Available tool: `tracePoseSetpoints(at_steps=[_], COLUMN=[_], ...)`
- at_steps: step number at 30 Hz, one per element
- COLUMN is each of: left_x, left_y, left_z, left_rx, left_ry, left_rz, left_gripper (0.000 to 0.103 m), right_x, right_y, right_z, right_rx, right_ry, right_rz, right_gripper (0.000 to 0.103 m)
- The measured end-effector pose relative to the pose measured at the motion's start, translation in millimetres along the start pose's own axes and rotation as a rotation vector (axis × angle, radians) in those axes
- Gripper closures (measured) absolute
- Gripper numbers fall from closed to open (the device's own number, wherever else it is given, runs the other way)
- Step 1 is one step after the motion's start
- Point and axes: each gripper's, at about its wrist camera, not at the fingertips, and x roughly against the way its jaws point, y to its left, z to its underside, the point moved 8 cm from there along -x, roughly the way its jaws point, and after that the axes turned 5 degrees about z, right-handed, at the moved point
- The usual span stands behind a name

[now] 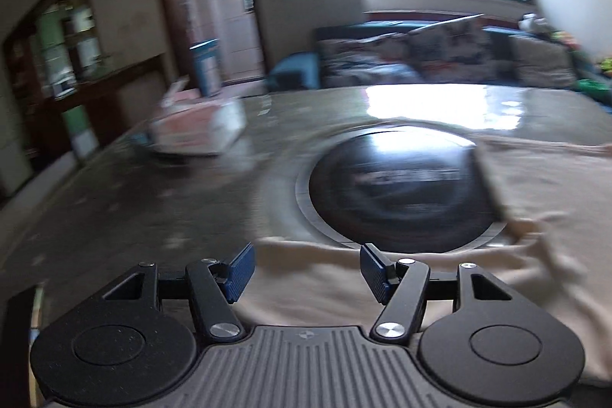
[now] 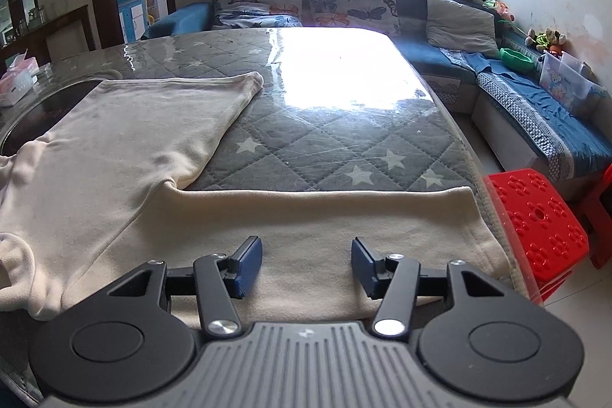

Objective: Fold clothes

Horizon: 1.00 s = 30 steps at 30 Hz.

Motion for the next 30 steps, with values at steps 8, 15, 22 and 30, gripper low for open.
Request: tracePoseSetpoints(at_steps=[8, 15, 22, 30], left_x=[-18.9, -29.2, -42.7, -38.4], left_y=[21.3, 14.6, 19.5, 41.9], left_z=[14.5, 10.5, 5.4, 2.4], left_rx=[0.001, -0.04, -0.136, -0.019], left_ry=[0.062, 0.055, 0.037, 0.047], left_rz=[-0.041, 0.002, -0.111, -0.052], left_gripper=[0.04, 0.078, 0.099, 0.091], right_x=[-1.6, -2.2, -2.5, -2.6], right_y=[0.9, 1.5, 2.0, 1.6], right_z=[-1.3, -1.7, -1.8, -3.2], right_rx=[0.002, 0.002, 0.001, 0.008], right_ry=[0.003, 0.005, 0.007, 0.011], right_rz=[0.005, 0.01, 0.017, 0.022], right_gripper=[0.048, 0.048, 0.047, 0.044])
